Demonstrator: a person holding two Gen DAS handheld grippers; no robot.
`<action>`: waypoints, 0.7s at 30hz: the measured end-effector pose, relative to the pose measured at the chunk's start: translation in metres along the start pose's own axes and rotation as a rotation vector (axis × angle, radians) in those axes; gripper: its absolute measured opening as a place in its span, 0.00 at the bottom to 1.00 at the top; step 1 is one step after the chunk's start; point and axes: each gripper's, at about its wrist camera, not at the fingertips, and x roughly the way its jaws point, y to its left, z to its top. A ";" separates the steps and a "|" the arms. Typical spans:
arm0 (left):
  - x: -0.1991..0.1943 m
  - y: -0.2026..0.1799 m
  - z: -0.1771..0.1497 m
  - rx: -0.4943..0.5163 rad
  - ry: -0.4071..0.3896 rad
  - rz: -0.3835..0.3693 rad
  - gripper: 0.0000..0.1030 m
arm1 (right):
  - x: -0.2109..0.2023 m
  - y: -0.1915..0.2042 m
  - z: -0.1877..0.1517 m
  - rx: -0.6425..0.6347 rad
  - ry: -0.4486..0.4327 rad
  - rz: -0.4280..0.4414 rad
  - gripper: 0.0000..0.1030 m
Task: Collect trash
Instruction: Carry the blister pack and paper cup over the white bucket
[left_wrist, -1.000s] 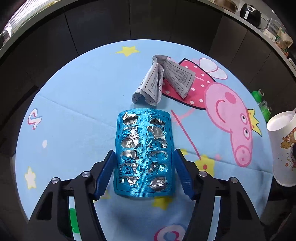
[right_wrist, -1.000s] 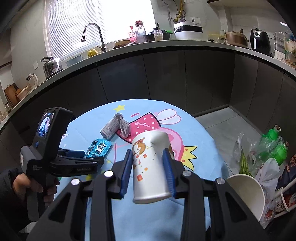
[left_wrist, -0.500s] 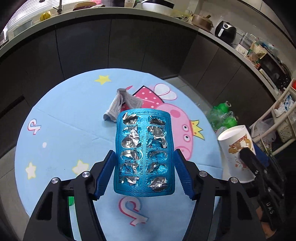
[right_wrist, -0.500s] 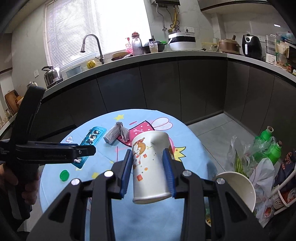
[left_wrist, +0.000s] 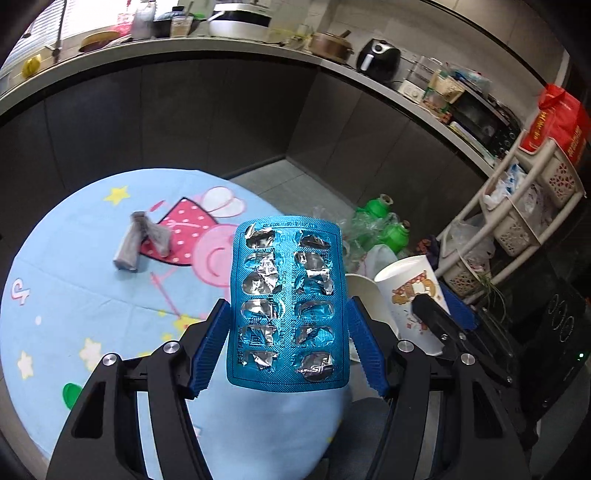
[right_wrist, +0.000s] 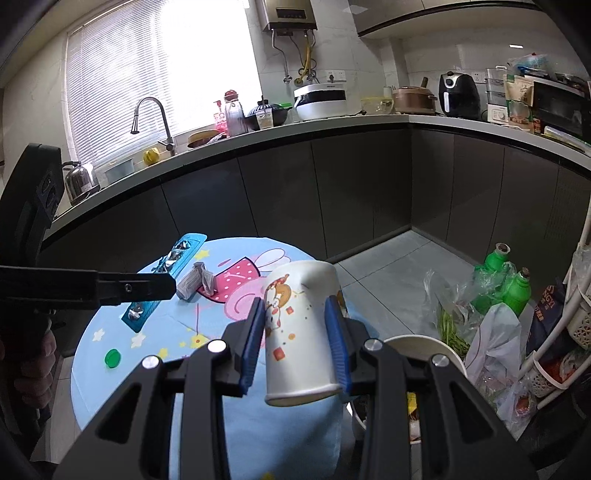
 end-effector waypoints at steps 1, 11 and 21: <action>0.002 -0.007 0.000 0.010 0.004 -0.012 0.59 | -0.002 -0.005 -0.001 0.007 -0.002 -0.007 0.33; 0.034 -0.061 0.007 0.110 0.053 -0.098 0.59 | -0.017 -0.049 -0.016 0.086 -0.013 -0.073 0.33; 0.070 -0.100 0.014 0.171 0.109 -0.142 0.60 | -0.010 -0.094 -0.035 0.174 0.006 -0.119 0.34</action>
